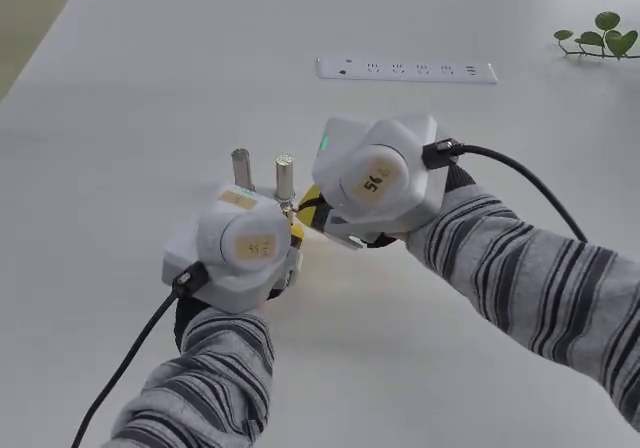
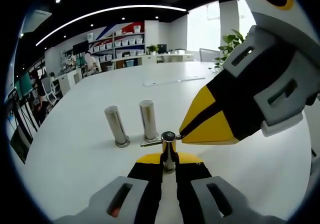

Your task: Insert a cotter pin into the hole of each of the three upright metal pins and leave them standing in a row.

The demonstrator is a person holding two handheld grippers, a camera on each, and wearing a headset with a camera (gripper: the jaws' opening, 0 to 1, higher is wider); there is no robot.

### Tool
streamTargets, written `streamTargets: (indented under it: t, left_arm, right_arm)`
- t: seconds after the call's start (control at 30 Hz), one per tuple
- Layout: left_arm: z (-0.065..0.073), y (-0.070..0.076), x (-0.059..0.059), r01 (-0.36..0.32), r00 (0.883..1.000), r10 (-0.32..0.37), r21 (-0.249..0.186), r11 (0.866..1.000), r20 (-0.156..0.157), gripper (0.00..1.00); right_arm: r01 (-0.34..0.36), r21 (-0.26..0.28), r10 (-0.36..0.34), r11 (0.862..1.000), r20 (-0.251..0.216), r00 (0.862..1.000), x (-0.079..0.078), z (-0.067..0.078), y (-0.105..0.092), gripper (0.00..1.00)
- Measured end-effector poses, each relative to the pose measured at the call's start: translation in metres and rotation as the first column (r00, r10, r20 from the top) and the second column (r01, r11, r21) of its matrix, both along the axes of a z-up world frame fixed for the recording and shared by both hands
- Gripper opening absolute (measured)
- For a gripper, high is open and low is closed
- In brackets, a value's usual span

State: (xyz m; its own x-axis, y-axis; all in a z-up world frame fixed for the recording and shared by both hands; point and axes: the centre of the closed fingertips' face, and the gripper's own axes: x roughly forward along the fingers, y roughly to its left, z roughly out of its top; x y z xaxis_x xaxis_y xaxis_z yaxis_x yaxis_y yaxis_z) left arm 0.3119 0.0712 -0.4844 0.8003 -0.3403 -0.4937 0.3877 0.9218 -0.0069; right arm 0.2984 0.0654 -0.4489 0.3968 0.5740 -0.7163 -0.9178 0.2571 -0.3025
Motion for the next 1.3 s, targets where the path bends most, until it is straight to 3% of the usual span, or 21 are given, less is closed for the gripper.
streamTargets:
  t: [0.33,0.47,0.57,0.93,1.17,1.3]
  left_arm:
    - [0.000,0.001,0.001,-0.005,1.000,0.005,-0.004,1.000,0.000,0.05]
    - [0.000,0.004,0.002,-0.009,1.000,0.009,-0.001,1.000,-0.002,0.05]
    - [0.000,0.010,0.004,-0.023,1.000,0.023,0.014,1.000,0.001,0.05]
    - [0.002,0.038,0.012,-0.065,0.998,0.065,0.023,0.998,0.006,0.05]
    - [0.003,0.055,0.018,-0.099,0.995,0.099,0.020,0.995,0.008,0.05]
    - [0.002,0.059,0.019,-0.101,0.995,0.101,0.017,0.995,0.008,0.05]
  right_arm:
    - [0.040,0.032,-0.040,0.999,-0.014,0.999,0.000,-0.001,-0.001,0.03]
    - [0.115,0.074,-0.114,0.991,-0.015,0.993,0.005,0.003,-0.008,0.08]
    - [0.190,0.132,-0.186,0.973,-0.044,0.982,0.009,0.007,-0.014,0.11]
    - [0.349,0.218,-0.318,0.912,-0.163,0.934,0.012,0.001,-0.038,0.17]
    - [0.396,0.226,-0.356,0.890,-0.200,0.913,0.009,-0.004,-0.047,0.18]
    - [0.406,0.232,-0.363,0.884,-0.208,0.908,0.009,-0.004,-0.048,0.19]
